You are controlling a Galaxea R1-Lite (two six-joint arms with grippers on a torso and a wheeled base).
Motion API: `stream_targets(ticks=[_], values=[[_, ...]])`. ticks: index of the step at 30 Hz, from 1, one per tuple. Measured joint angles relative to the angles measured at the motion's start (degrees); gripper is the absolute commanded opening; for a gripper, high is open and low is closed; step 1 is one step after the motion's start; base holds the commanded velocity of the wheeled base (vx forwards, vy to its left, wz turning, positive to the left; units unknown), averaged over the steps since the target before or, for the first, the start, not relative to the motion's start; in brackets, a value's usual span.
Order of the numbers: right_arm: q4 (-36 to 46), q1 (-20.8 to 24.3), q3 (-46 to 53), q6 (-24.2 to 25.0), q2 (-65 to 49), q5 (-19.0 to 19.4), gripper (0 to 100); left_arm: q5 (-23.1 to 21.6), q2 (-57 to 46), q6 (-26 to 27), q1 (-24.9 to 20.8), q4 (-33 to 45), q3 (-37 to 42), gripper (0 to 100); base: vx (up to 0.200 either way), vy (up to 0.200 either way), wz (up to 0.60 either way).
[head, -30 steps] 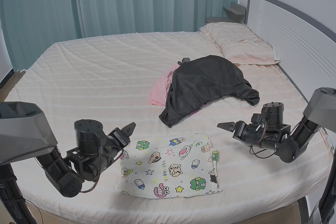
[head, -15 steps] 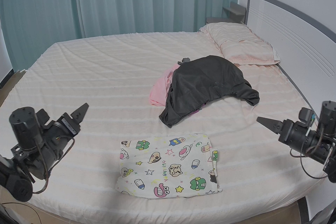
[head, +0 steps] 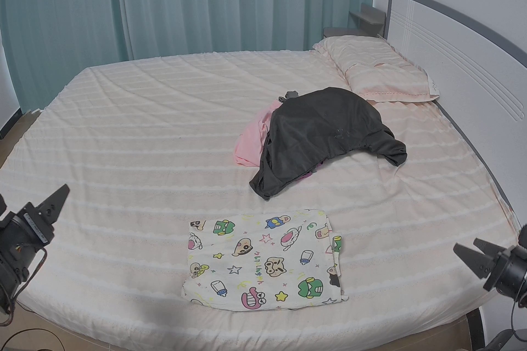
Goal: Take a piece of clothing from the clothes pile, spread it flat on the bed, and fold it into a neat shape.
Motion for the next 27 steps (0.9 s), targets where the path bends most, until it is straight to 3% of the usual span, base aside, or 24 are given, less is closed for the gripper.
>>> stream_targets(ticks=[6, 14, 20, 27], values=[[18.5, -1.0, 0.8, -4.4, -17.1, -0.6, 100, 7.1, -12.0, 8.1, 0.5, 10.7, -1.9, 100, 0.000, 0.000, 0.00], [29.9, -3.9, 1.0, -11.2, -32.3, -1.2, 100, 16.2, -27.3, 22.5, 2.1, 15.2, 4.0, 100, 0.000, 0.000, 0.00], [37.4, -7.6, 0.8, -20.2, -41.0, -1.3, 100, 18.1, -36.8, 27.0, 7.1, 16.1, 9.1, 100, 0.000, 0.000, 0.00], [38.7, -10.3, 0.4, -21.6, -47.0, -1.4, 100, 17.7, -45.5, 30.6, 11.1, 16.3, 13.4, 100, 0.000, 0.000, 0.00]])
